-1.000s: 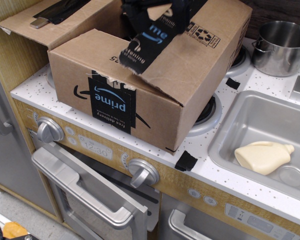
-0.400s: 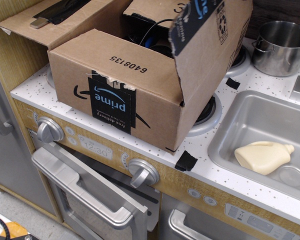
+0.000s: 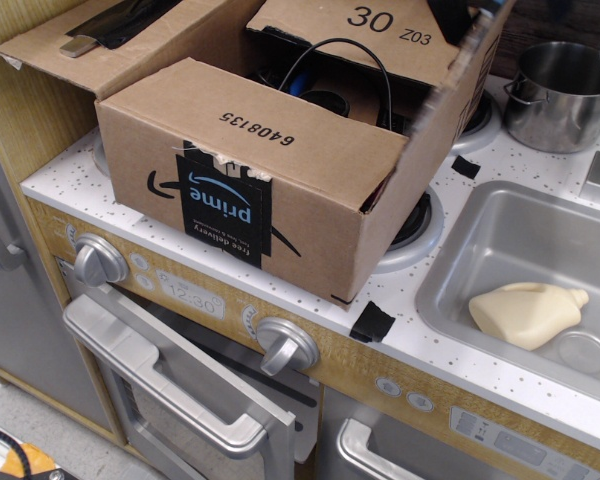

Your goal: Open large4fbox flaps

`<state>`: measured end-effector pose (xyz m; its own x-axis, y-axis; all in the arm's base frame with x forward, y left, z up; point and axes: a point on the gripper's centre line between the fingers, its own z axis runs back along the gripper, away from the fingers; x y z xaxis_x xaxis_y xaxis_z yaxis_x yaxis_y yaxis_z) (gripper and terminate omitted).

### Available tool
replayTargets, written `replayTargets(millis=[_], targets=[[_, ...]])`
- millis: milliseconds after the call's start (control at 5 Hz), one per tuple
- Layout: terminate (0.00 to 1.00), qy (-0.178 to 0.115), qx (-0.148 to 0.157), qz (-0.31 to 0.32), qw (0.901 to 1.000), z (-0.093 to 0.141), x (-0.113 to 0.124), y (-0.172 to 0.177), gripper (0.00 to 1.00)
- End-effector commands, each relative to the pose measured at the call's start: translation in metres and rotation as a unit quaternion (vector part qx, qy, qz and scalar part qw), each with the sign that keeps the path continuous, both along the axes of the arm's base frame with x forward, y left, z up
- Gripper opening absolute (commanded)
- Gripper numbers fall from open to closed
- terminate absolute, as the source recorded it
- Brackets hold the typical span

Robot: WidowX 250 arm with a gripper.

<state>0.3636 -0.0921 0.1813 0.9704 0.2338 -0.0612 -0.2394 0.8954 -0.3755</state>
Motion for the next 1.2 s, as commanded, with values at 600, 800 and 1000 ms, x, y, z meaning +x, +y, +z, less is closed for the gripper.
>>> replayTargets(millis=[600, 800, 1000], targets=[[0.0, -0.069, 0.028, -0.015, 0.9971, -0.043, -0.022, -0.025, 1.0], [0.0, -0.076, 0.046, -0.028, 0.9957, -0.053, -0.023, -0.023, 1.0], [1.0, -0.084, 0.043, -0.037, 0.9949, -0.065, -0.025, -0.021, 1.0]])
